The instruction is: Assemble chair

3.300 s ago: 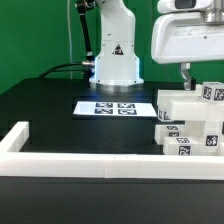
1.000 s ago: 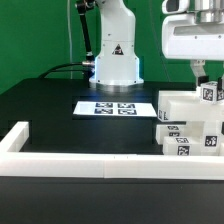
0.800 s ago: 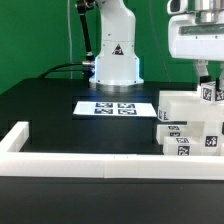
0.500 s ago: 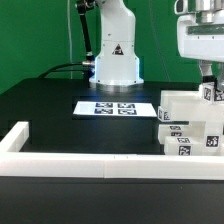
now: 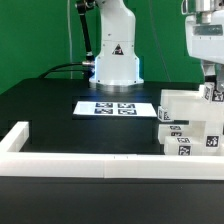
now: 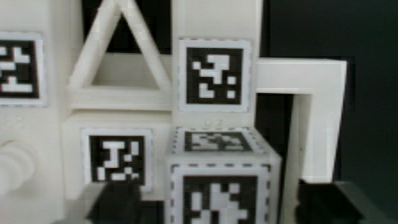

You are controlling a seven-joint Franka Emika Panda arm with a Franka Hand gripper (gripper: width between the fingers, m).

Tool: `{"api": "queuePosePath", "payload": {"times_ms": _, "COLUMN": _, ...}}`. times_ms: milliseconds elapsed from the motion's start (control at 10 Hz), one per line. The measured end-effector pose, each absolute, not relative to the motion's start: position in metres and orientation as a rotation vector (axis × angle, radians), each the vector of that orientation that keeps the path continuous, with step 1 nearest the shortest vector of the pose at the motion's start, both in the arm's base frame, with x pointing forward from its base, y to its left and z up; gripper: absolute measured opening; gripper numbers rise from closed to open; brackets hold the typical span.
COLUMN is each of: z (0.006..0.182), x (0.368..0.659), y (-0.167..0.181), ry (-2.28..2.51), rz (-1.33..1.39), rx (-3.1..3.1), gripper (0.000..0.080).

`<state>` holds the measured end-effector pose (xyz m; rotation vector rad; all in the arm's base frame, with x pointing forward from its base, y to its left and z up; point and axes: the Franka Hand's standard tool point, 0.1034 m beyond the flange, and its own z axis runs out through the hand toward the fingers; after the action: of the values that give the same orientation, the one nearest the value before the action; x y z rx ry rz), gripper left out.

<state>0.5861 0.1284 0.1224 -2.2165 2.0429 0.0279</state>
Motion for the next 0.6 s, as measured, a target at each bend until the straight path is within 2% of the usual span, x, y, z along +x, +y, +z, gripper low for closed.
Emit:
{"api": "queuePosePath", "payload": {"times_ms": 100, "z": 0.1221, "x": 0.5857, "y": 0.1285, "ry": 1.999, "rz": 0.025, "rx": -2.257, "gripper": 0.0508}}
{"api": "queuePosePath", "payload": {"times_ms": 200, "z": 0.1220, "x": 0.5854, "y": 0.1297, "ry": 1.904, "rz": 0.018, "rx": -2.337, "gripper": 0.0619}}
{"api": "queuePosePath", "payload": {"times_ms": 600, "z": 0.1215, "x": 0.5838, "y": 0.1351, "ry": 1.385, "rz": -0.018, "rx": -2.682, "gripper": 0.0648}}
